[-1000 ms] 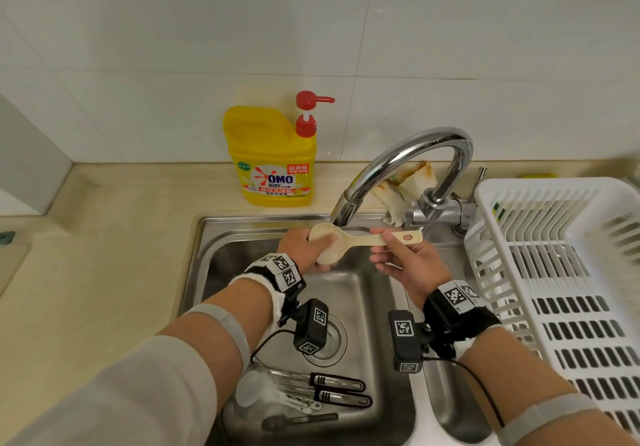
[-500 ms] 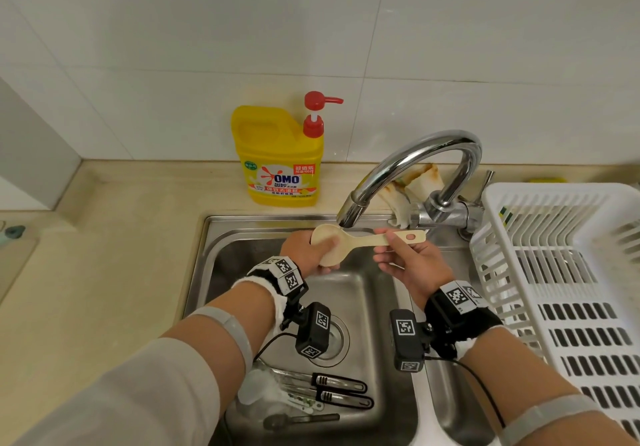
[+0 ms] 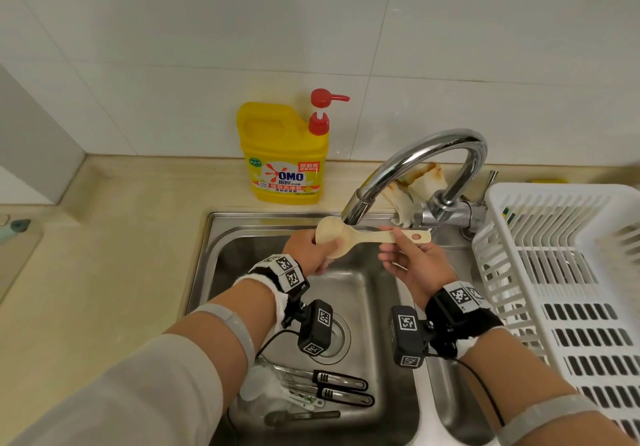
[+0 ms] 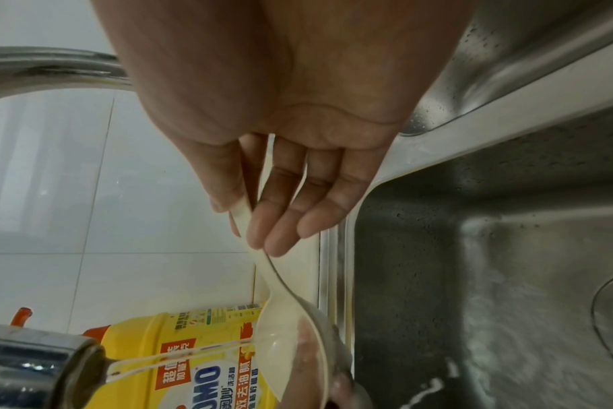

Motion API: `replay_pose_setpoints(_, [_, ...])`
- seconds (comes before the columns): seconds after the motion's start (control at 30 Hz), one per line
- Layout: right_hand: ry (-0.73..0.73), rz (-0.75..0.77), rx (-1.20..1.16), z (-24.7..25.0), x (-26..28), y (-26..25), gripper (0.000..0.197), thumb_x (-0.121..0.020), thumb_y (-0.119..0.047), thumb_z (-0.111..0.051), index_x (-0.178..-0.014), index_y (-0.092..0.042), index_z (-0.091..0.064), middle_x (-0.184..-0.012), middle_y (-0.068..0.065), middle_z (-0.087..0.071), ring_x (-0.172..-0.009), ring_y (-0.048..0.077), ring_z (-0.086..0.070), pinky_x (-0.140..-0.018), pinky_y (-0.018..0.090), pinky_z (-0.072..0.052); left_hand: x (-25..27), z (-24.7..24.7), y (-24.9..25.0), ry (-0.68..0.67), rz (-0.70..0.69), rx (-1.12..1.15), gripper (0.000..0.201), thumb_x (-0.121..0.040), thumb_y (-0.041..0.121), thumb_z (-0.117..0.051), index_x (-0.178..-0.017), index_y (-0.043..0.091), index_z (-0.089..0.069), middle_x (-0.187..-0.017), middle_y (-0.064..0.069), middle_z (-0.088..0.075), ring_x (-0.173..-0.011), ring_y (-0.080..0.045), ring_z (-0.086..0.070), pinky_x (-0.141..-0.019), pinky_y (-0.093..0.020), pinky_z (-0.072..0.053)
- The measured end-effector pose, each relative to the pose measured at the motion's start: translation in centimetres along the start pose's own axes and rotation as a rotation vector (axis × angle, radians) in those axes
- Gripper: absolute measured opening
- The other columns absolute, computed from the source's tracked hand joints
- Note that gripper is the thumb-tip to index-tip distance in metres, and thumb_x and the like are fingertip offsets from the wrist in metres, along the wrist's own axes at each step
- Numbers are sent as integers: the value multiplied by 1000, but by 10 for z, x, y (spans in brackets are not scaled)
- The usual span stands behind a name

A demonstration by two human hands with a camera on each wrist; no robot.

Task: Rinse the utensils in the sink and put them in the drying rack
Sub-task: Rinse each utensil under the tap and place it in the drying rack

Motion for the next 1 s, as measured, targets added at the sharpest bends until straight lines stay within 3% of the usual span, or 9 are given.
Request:
replay_pose_setpoints(0.1, [-11,9,-9,-1,1,-1,25,-98,-26,-59,-113,-11,-73,-74,5,-69,-70,15,-68,-71,27,-55,1,-2,2,14,25,64,23,-99,28,-60,-101,5,-65,-73,-12,-68,-51,-14,-62,-56,-28,-60])
replay_pose_setpoints(0.2, [-12,6,-15,-3,2,0,22,-99,-24,-58,-110,-12,-72,-74,5,-71,-69,15,-71,-71,27,-56,3,-7,6,-30,19,101,24,-99,7,-51,-117,-5,-60,-96,-25,-71,-69,-24,-73,-69,-35,-64])
replay_pose_setpoints(0.33, [1,-13,-26,-2,2,1,22,-98,-24,-59,-110,-11,-72,-74,6,-72,-69,15,-71,-75,29,-55,0,-2,11,4,-34,13,57,-68,13,-66,-125,12,-62,-118,-17,-69,-105,-33,-69,-90,-49,-58])
replay_pose_setpoints(0.5, [18,-10,-21,1,1,-2,24,-98,-26,-60,-110,-10,-73,-73,5,-71,-69,16,-70,-72,26,-56,5,-7,11,-53,-46,59,36,-85,-7,-65,-114,12,-63,-104,-18,-71,-88,-33,-75,-71,-37,-63])
replay_pose_setpoints(0.6, [36,4,0,4,0,-4,23,-99,-25,-59,-108,-10,-73,-72,7,-71,-68,17,-71,-69,25,-56,6,-7,9,-23,-34,0,11,-95,12,-62,-106,11,-67,-90,-15,-75,-70,-24,-76,-56,-28,-60])
replay_pose_setpoints(0.67, [41,11,29,5,1,-5,22,-100,-23,-57,-105,-10,-74,-70,7,-71,-68,19,-71,-67,26,-56,4,-8,8,-8,-10,-33,18,-98,26,-59,-99,12,-69,-83,-15,-76,-62,-22,-73,-53,-29,-58])
replay_pose_setpoints(0.8, [47,10,78,4,1,-4,22,-101,-20,-54,-100,-10,-74,-68,8,-71,-66,20,-71,-65,25,-56,0,-10,9,-27,-76,-171,34,-82,32,-69,-107,9,-70,-94,-16,-75,-84,-33,-74,-78,-49,-61])
replay_pose_setpoints(0.9, [56,6,112,3,-2,-3,23,-101,-20,-54,-98,-10,-74,-66,8,-71,-66,21,-71,-63,26,-54,-1,-9,12,-1,-145,-363,42,-81,21,-70,-120,8,-65,-116,-12,-69,-106,-31,-65,-92,-41,-53])
replay_pose_setpoints(1.0, [59,7,125,3,-3,-2,22,-101,-22,-56,-99,-11,-75,-68,8,-71,-68,20,-71,-63,25,-55,-4,-7,7,21,-153,-387,45,-82,12,-70,-125,11,-61,-119,-10,-66,-108,-28,-62,-90,-36,-50])
Point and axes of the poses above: each hand's wrist, its own x-axis away from the middle knuckle, its own z-axis out of the back of the hand, y = z × x, the point moved 4 cm from there along -x, towards the middle knuckle
